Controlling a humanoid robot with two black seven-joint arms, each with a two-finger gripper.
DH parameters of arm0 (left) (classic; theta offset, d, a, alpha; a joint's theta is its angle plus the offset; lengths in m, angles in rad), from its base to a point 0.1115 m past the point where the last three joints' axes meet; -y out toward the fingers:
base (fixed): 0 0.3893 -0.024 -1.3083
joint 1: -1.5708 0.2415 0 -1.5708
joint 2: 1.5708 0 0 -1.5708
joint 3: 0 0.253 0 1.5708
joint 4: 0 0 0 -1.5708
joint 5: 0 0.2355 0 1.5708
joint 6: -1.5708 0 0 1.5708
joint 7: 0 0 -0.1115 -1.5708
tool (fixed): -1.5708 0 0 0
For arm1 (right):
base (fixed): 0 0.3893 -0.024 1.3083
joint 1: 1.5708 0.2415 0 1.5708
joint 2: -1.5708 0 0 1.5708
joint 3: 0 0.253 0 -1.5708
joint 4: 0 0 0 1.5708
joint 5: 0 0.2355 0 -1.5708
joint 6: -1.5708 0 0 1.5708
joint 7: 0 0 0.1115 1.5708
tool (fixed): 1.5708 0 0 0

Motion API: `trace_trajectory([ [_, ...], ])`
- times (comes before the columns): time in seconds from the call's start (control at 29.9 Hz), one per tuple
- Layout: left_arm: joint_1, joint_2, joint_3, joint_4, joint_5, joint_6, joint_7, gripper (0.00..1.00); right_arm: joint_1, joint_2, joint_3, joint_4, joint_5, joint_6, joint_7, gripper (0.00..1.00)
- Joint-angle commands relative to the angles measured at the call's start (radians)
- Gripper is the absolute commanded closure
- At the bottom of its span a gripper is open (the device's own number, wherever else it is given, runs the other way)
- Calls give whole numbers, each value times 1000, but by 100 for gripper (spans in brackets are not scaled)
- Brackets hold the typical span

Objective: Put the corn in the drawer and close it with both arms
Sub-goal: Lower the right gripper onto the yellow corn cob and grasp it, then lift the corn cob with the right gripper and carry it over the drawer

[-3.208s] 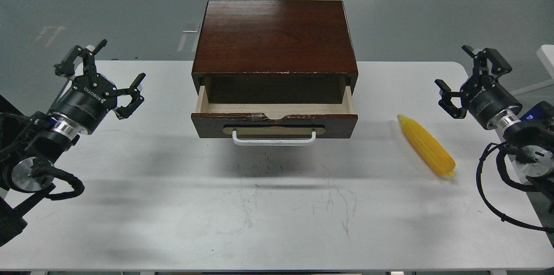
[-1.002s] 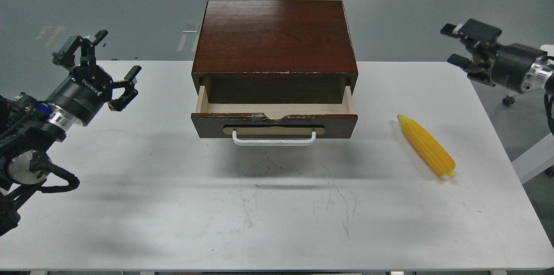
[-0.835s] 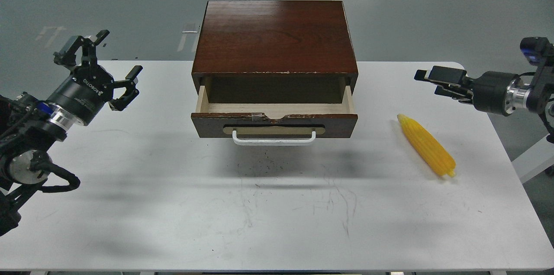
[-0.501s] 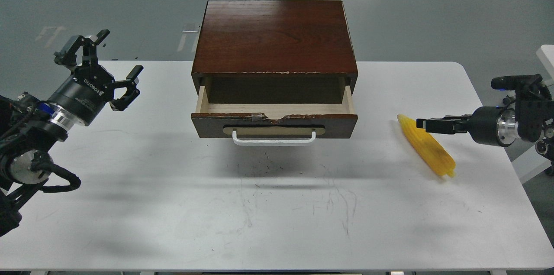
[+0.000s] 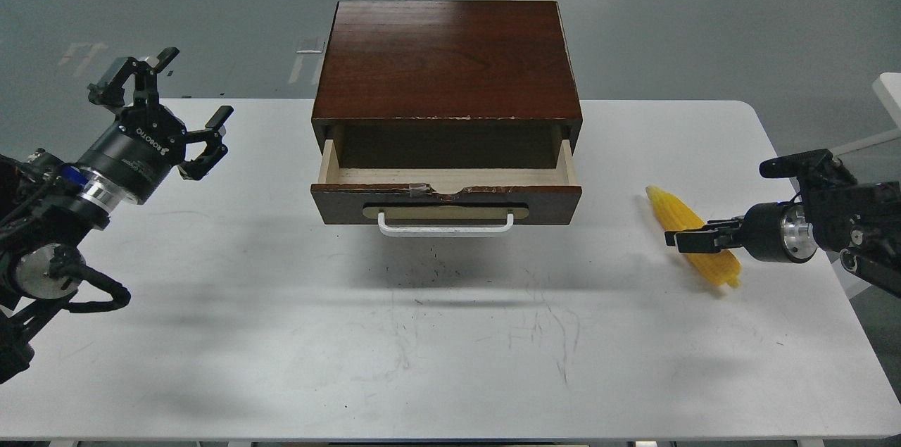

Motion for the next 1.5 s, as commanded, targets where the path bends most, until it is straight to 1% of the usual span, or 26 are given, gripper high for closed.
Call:
trace_trajectory([
  [0.0, 0, 2, 0, 0, 0, 0, 0, 0, 2, -2, -28, -1, 0, 0, 0, 84],
  [0.03, 0, 2, 0, 0, 0, 0, 0, 0, 3, -6, -33, 1, 0, 0, 0, 88],
  [0.1, 0, 2, -2, 0, 0, 0, 0, 0, 5, -11, -36, 5, 0, 0, 0, 89],
  [0.13, 0, 0, -2, 0, 0, 0, 0, 0, 8, -17, -36, 8, 0, 0, 0, 92],
  [0.2, 0, 0, 0, 0, 0, 0, 0, 0, 13, -31, -36, 13, 2, 0, 0, 96],
  [0.3, -2, -1, 0, 0, 1, 0, 0, 0, 43, -44, -36, 36, 2, 0, 0, 96],
  [0.4, -2, 2, -2, -6, 1, 0, 0, 0, 135, -101, -25, 105, 6, 2, 0, 95],
  [0.47, -3, 2, -2, -6, 1, 0, 0, 0, 195, -118, -27, 128, 8, 3, 0, 95],
  [0.5, -3, 2, -2, -6, 1, 0, 0, 0, 259, -130, -33, 148, 8, 6, 0, 95],
  [0.6, -3, -3, -3, -8, 0, 0, 0, 0, 420, -143, -40, 176, 9, 15, 0, 94],
  [0.67, -3, -3, -3, -14, 0, 0, 0, 0, 480, -137, -47, 183, 8, 25, 0, 94],
  [0.74, -3, -3, -3, -20, 0, 0, 0, 0, 565, -105, -73, 199, 11, 52, 0, 94],
  [0.8, -5, -3, -3, -22, 0, 0, 0, 0, 666, -19, -131, 214, 11, 69, 0, 94],
  [0.94, -5, -3, -3, -23, 0, 0, 0, 0, 755, 103, -209, 231, 12, 69, 0, 94],
  [0.97, -5, -1, -3, -25, 0, 0, 0, 0, 776, 150, -226, 238, 14, 68, 0, 94],
  [1.0, -5, -1, -3, -25, 0, 0, 0, 0, 784, 175, -229, 242, 14, 68, 0, 94],
  [1.07, -5, -1, -5, -25, 0, 0, 0, 0, 804, 269, -241, 243, 12, 68, 0, 94],
  [1.27, -5, 0, -3, -25, 0, 0, 0, 0, 836, 437, -286, 242, 12, 55, 0, 94],
  [1.4, -5, 2, -3, -25, 0, 0, 0, 0, 839, 498, -312, 243, 9, 35, 0, 94],
  [1.47, -5, 3, -3, -25, 0, 0, 0, 0, 844, 528, -344, 248, -3, -1, 0, 94],
])
